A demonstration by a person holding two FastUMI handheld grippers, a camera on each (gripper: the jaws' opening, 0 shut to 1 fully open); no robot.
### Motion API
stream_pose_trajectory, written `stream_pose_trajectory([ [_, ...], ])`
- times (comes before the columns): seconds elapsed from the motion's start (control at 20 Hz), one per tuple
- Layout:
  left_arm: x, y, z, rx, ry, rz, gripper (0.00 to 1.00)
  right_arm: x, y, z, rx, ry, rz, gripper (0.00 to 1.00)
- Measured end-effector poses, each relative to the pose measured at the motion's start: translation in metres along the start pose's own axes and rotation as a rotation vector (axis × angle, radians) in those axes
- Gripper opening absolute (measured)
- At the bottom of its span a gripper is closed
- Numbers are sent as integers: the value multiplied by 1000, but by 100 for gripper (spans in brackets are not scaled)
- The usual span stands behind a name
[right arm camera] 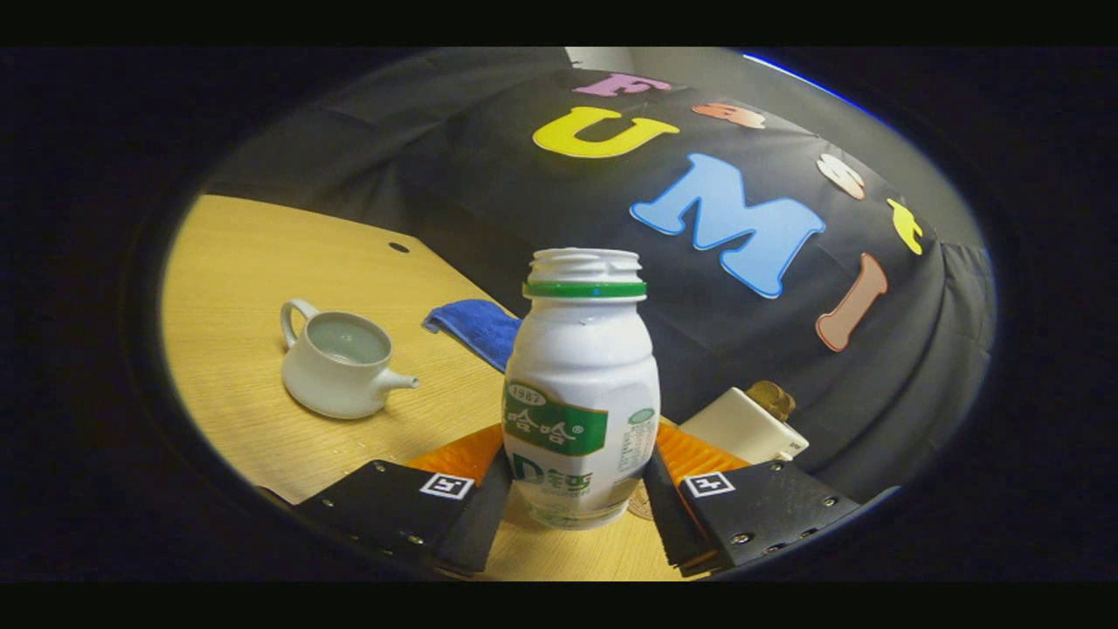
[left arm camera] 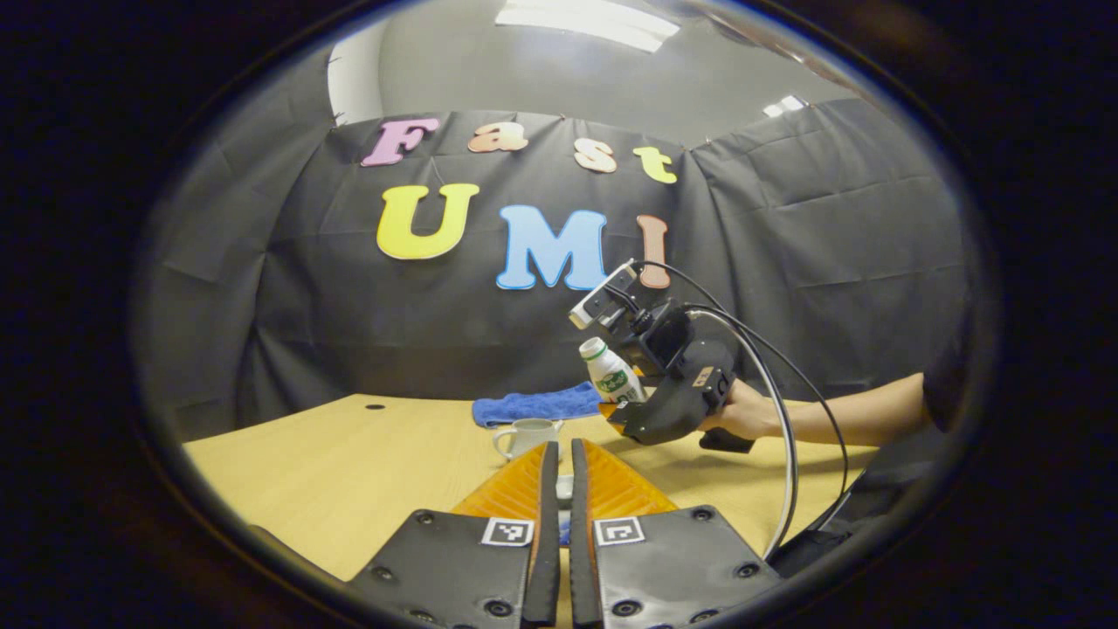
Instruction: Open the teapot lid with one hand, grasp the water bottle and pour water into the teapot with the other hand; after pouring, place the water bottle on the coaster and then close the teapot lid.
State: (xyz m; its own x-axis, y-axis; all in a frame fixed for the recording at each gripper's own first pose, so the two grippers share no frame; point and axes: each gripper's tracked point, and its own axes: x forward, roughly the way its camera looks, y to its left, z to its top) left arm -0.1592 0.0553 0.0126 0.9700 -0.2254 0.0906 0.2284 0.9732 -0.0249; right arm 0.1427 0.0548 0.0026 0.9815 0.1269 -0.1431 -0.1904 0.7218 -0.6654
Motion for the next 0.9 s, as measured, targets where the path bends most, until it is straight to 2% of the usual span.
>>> stream_pose_trajectory([
  [0.15, -7, 10, -9, -47, 22, 20, 15, 4, -1, 5, -115, -2, -21, 73],
  [0.3, -11, 23, -11, -25, 23, 55, 12, 9, 5, 1, -217, 22, -9, 72],
  [0.4, -11, 22, -10, -33, 17, 51, 15, 12, 5, -1, -286, 32, -11, 73],
  [0.45, -10, 21, -10, -37, 15, 47, 11, 14, 5, -1, -322, 36, -17, 73],
  [0.9, -12, 25, -12, -26, 19, 56, 15, 18, 9, 5, -538, 44, -45, 73],
])
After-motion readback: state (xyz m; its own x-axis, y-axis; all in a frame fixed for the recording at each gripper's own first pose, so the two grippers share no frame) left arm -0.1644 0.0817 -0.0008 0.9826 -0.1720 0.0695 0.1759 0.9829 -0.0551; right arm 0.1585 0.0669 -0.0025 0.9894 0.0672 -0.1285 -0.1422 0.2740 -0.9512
